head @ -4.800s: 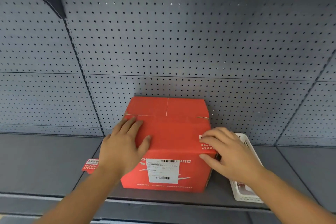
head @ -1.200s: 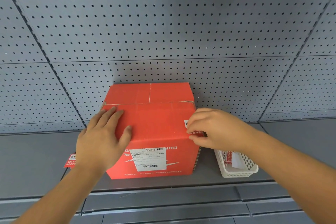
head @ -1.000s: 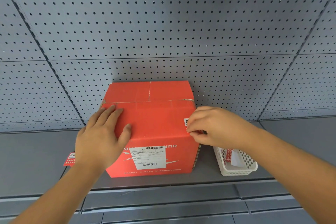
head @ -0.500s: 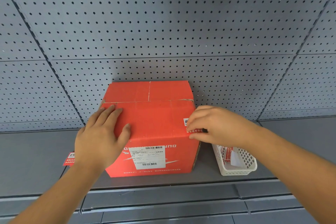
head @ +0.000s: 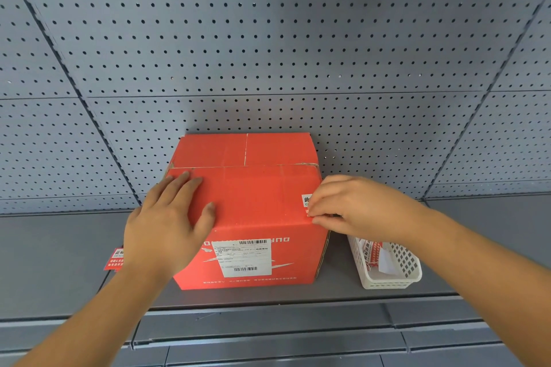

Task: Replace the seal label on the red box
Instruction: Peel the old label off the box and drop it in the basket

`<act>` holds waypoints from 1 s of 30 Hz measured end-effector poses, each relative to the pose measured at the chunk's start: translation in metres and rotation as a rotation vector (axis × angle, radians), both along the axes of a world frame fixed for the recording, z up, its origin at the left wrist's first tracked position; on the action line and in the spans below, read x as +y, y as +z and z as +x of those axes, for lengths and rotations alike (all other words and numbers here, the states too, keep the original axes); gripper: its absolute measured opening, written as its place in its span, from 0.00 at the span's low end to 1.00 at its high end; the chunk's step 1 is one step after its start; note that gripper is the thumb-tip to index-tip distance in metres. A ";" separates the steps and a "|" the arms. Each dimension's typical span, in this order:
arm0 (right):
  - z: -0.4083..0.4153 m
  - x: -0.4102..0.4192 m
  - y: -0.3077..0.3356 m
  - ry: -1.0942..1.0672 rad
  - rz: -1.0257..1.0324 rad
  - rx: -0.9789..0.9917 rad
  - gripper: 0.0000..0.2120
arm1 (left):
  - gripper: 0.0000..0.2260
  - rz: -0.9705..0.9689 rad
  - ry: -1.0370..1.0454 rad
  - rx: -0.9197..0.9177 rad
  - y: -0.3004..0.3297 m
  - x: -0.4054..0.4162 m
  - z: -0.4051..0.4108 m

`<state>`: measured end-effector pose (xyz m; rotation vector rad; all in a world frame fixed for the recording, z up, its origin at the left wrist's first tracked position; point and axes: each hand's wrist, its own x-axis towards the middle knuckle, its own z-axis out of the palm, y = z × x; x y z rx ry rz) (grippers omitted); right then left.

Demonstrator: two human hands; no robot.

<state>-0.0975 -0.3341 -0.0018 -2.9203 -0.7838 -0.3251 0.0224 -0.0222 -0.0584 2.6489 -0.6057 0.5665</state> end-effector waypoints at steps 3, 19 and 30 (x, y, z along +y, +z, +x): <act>-0.001 0.001 0.002 -0.018 -0.028 -0.008 0.09 | 0.27 -0.004 0.001 -0.005 0.000 0.001 0.000; -0.010 0.034 -0.013 -0.347 0.099 -0.244 0.08 | 0.27 0.003 -0.002 0.005 -0.002 0.001 0.001; -0.014 0.014 -0.007 -0.726 0.697 0.050 0.06 | 0.27 -0.008 -0.001 0.001 -0.001 0.000 0.001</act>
